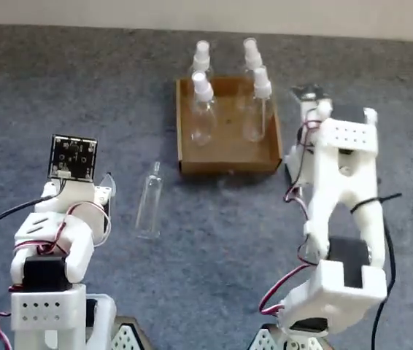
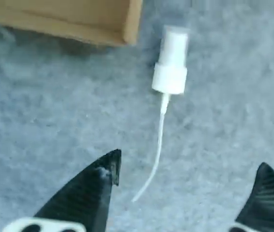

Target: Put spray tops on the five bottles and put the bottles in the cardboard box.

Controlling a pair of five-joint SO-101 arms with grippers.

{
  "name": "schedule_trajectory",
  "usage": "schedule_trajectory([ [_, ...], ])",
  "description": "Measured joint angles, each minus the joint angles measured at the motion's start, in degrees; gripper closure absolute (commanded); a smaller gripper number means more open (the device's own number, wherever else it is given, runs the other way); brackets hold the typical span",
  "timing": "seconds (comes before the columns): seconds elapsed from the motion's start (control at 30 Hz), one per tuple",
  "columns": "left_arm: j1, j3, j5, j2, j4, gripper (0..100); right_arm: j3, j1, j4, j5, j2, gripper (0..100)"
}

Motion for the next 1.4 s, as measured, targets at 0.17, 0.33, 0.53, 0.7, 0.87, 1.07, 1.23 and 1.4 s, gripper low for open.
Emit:
schedule_trajectory([
  [0.17, 0.0, 0.1, 0.0, 0.0, 0.0, 87, 3.9, -0.8, -8.5, 0.0, 4.7, 65.3],
  [0.33, 0.0, 0.4, 0.0, 0.0, 0.0, 87, 5.7, -0.8, -14.3, 0.0, 8.5, 74.8],
  [0.53, 0.0, 2.0, 0.0, 0.0, -0.8, 87, 6.3, -0.2, -17.6, 0.0, 13.5, 88.4],
  [0.7, 0.0, 3.0, 0.0, 0.0, -2.5, 87, 5.4, 6.9, -18.5, 2.5, 14.9, 90.7],
  [0.87, 0.0, 3.0, 0.0, 0.0, -2.5, 87, 5.8, 15.6, -18.5, 10.3, 14.9, 90.7],
  [1.07, 0.0, 3.0, 0.0, 0.0, -2.5, 87, 6.0, 24.1, -18.4, 17.3, 14.9, 90.7],
  [1.23, 0.0, 3.0, 0.0, 0.0, -2.5, 87, 5.1, 28.4, -18.3, 19.9, 14.9, 90.6],
  [1.4, 0.0, 3.0, 0.0, 0.0, -2.5, 87, 3.6, 28.7, -17.1, 20.3, 15.1, 90.6],
])
